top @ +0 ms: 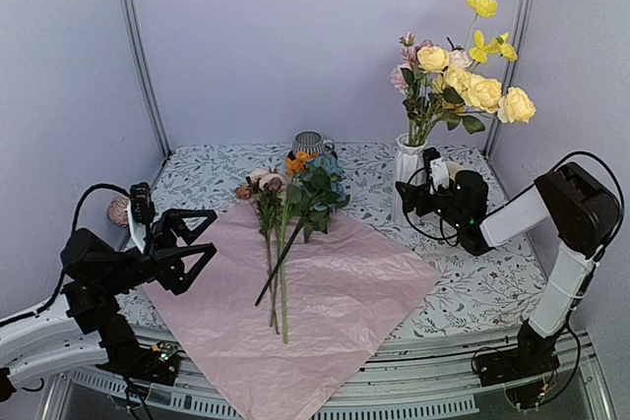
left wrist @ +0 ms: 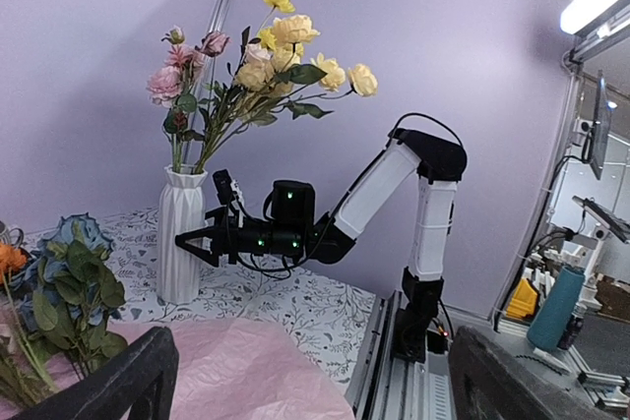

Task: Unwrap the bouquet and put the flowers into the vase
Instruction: Move the vase to the center of the board.

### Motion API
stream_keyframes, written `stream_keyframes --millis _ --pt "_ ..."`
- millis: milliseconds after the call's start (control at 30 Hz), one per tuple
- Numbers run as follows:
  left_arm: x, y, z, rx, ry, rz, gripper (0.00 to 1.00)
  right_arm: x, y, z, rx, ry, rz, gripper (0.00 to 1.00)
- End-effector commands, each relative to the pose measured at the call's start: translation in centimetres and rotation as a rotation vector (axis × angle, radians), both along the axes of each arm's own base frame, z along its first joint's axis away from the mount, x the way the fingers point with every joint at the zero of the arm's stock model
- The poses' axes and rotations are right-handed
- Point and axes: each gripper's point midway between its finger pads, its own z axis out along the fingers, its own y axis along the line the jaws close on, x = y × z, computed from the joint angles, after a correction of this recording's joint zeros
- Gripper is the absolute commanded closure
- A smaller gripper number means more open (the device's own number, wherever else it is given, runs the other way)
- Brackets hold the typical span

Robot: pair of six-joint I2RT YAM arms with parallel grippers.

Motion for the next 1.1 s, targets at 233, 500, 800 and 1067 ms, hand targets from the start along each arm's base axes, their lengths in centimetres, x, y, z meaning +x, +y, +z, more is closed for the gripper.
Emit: stream_keyframes --millis 233,500,800,1067 --pt "-0.1 0.0 -0.3 0.016 -0.001 0.005 0.02 0.8 -0.3 4.5 0.067 -0.212 -0.015 0.27" --pt "0.1 -0.1 -0.4 0.025 0.006 0.009 0.02 2.8 0.8 5.1 0.124 -0.23 0.023 0.27" --pt "0.3 -0.3 -0.6 0.037 0.011 0.014 0.02 5.2 0.4 5.8 0.19 -0.237 0.045 0.27" --pt "0.6 -0.6 -0.7 0.043 0.016 0.017 0.02 8.0 0.8 5.1 0.199 -0.225 0.049 0.26"
